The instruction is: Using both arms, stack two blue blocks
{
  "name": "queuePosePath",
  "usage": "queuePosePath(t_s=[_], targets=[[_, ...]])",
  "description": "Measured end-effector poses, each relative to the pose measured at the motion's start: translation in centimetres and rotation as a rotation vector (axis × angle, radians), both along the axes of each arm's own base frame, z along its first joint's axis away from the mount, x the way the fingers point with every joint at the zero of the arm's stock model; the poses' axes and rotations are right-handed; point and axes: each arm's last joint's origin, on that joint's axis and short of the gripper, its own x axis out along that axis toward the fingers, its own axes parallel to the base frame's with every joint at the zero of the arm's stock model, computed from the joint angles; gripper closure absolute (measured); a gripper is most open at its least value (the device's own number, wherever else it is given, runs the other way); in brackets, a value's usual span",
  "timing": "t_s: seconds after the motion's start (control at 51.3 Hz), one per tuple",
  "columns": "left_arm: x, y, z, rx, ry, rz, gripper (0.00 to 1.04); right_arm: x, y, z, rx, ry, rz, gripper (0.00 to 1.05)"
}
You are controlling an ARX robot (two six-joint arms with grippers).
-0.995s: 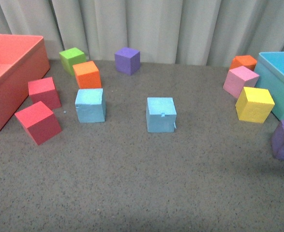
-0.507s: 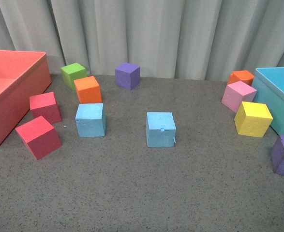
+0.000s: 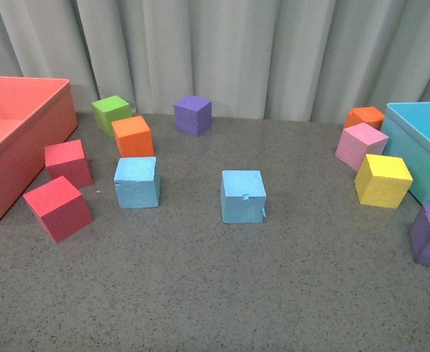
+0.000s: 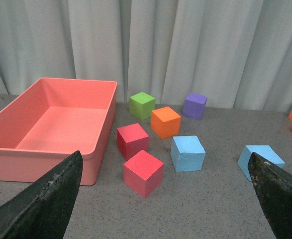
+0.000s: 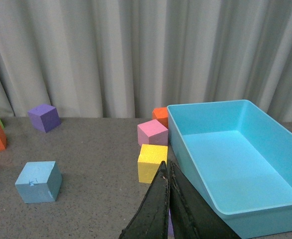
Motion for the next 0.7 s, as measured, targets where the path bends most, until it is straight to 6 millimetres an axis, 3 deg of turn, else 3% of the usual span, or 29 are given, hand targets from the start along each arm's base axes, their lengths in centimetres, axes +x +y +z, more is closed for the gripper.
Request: queuePosePath(t_s=[0.702], targets=[[0.0, 0.0, 0.0, 0.000, 0.000, 0.000, 0.07, -2.4, 0.0, 0.4, 0.000, -0.015, 0.000, 1.04]])
